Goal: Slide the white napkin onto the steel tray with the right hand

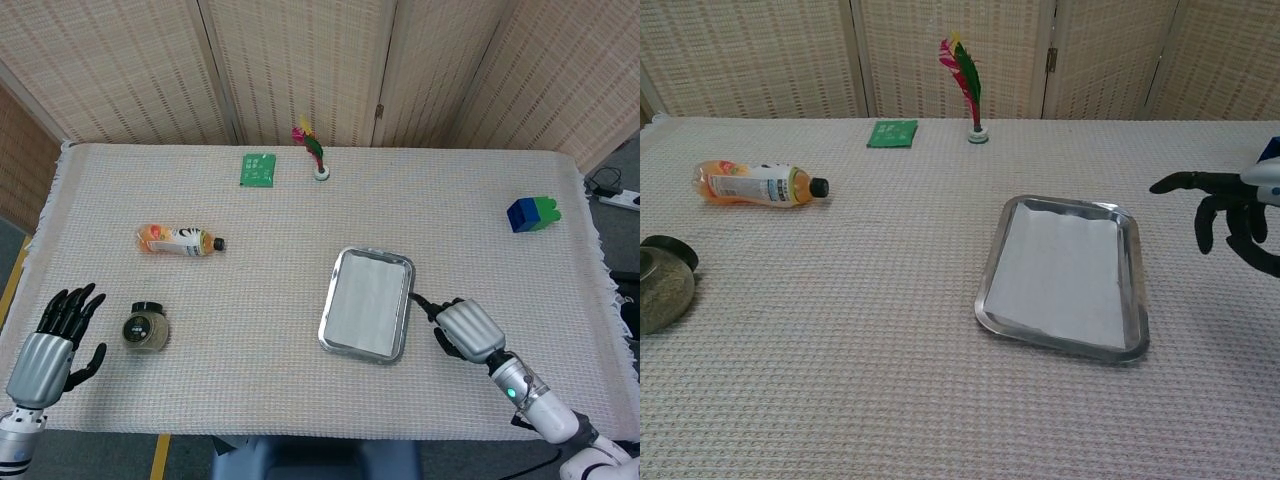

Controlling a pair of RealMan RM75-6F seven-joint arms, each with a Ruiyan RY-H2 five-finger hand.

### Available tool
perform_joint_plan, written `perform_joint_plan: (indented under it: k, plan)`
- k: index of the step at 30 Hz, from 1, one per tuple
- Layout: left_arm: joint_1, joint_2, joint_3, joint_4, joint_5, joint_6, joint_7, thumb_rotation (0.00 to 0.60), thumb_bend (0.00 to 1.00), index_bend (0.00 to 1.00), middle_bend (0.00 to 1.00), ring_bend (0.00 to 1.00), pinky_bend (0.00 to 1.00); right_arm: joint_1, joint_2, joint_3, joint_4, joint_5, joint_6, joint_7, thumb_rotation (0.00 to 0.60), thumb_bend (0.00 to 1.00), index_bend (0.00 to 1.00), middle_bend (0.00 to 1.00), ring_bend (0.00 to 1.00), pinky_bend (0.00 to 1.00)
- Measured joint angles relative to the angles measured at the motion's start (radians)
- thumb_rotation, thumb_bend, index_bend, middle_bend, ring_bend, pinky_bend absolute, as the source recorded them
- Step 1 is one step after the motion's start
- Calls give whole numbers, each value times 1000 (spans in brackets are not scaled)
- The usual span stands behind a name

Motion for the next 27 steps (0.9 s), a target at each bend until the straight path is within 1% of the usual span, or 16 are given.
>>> perform_joint_plan:
  k: [1, 3, 4, 6, 7, 10, 13, 18, 22, 27]
  plan:
    - [0, 0, -1, 0, -2, -1, 2, 600, 523, 0, 0, 0, 36, -26, 2, -2, 13, -13, 29, 47, 600, 624, 0, 0, 3, 11]
    - [-1, -2, -3, 1, -5, -3, 10, 600, 523, 0, 0, 0, 29, -70, 5, -5, 33, -30, 93, 90, 600, 611, 0, 0, 0, 0]
    - [-1, -3, -3, 1, -6, -3, 14, 600, 523, 0, 0, 0, 24, -102, 4, -6, 49, -39, 146, 101, 600, 610, 0, 0, 0, 0]
    - [0, -6, -5, 2, -10, -3, 28, 600, 523, 0, 0, 0, 19, -157, 1, -4, 79, -46, 233, 103, 600, 607, 0, 0, 0, 0]
    - [1, -7, -5, 2, -12, -4, 36, 600, 523, 0, 0, 0, 17, -199, -4, -2, 104, -46, 292, 99, 600, 606, 0, 0, 0, 0]
    - [4, -8, -5, -4, -24, -15, 64, 600, 522, 0, 0, 0, 8, -308, -18, 9, 169, -35, 423, 89, 600, 604, 0, 0, 0, 0]
    - [4, -5, -1, -19, -34, -37, 95, 600, 523, 0, 0, 0, 5, -376, -19, 30, 212, -26, 486, 83, 600, 603, 0, 0, 0, 0]
    - [2, 0, 9, -55, -39, -67, 162, 600, 523, 0, 0, 0, 5, -401, -12, 37, 204, -62, 509, 80, 600, 599, 0, 0, 0, 0]
    - [3, 4, 7, -72, -71, -88, 188, 600, 523, 0, 0, 0, 5, -418, -8, 41, 193, -98, 520, 73, 600, 600, 0, 0, 0, 0]
    - [6, 8, 2, -83, -73, -86, 201, 600, 523, 0, 0, 0, 5, -419, -12, 50, 195, -102, 494, 68, 600, 600, 0, 0, 0, 0]
